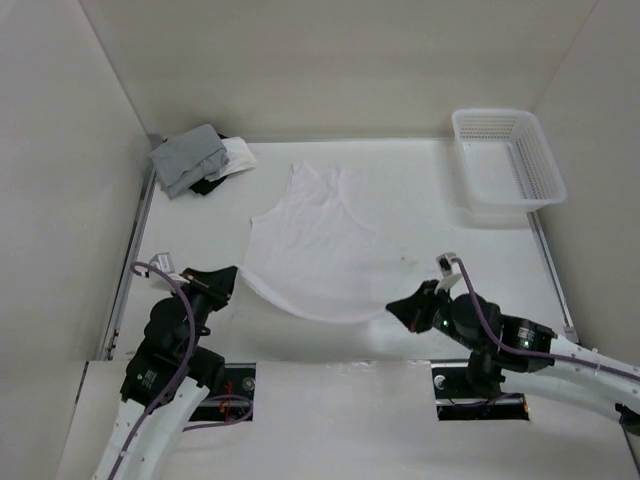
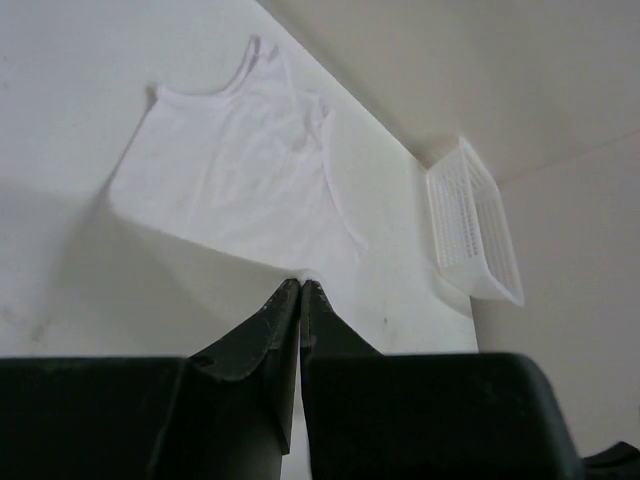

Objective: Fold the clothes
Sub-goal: Flatten the tank top out, then fold the tank top

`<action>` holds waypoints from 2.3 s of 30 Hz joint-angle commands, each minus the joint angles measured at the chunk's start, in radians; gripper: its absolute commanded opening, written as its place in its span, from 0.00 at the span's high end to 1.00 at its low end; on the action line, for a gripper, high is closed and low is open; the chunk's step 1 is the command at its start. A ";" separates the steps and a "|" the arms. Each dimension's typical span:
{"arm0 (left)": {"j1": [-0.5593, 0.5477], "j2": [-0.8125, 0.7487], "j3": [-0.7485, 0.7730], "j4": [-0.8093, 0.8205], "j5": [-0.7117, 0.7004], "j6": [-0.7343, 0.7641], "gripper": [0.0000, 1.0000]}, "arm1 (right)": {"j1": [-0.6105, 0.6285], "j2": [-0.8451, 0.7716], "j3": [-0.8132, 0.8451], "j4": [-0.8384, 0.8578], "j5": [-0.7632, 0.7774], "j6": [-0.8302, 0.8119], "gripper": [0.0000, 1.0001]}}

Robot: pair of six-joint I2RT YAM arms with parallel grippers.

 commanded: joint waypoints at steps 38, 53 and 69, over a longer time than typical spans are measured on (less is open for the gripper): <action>0.260 1.654 0.671 0.835 -0.005 0.021 0.65 | -0.826 1.507 0.987 0.478 -0.414 -0.203 0.50; 0.195 1.036 -0.196 0.804 0.116 -0.036 0.68 | -0.623 1.022 0.104 0.751 -0.267 -0.038 0.81; 0.275 1.217 -0.219 0.987 0.207 -0.073 0.75 | -0.628 0.996 0.007 0.748 -0.264 0.056 0.59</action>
